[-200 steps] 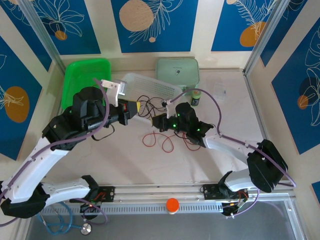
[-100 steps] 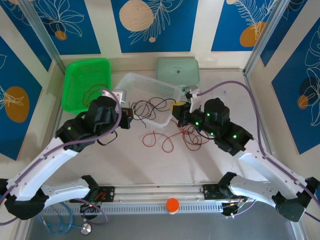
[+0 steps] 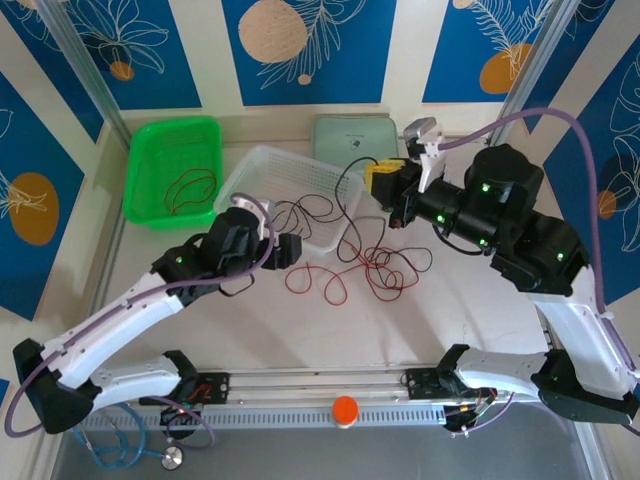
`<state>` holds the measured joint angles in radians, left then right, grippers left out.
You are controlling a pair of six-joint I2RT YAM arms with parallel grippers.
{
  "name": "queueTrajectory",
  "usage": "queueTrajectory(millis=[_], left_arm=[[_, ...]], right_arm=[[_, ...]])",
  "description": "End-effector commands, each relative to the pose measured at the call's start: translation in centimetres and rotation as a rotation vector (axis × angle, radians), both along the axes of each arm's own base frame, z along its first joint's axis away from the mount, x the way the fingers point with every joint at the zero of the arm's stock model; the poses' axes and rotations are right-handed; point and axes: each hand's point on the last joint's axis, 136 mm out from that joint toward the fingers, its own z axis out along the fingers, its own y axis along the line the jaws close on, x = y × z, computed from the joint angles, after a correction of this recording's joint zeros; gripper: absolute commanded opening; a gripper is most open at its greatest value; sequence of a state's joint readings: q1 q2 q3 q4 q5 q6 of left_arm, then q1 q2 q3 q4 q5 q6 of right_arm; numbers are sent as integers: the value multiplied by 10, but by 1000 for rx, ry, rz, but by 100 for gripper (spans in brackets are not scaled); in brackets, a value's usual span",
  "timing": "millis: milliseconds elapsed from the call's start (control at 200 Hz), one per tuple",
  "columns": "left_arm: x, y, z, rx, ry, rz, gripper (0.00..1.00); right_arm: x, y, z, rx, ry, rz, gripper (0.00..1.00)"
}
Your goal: Untangle the cables
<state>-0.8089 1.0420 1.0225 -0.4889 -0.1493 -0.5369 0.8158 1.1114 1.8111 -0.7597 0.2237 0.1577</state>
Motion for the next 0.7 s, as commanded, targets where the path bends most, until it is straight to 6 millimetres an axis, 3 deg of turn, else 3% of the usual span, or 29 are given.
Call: queueTrajectory(millis=[0,225,450,695], left_arm=[[-8,-4,26,-70,-179,-107,100],[-47,-16,26,-162,-456,-370,100],[-58,-13,62,-276,-847,-394,100],[-58,-39,82,-297,-911,-499,100]], right_arm=[[0,-5,-12,-88,14,-14,0],[-4,3,0,-47,12,30,0],[-17,12,8,30,75,113,0],[-32,20,19,112,127,209,0]])
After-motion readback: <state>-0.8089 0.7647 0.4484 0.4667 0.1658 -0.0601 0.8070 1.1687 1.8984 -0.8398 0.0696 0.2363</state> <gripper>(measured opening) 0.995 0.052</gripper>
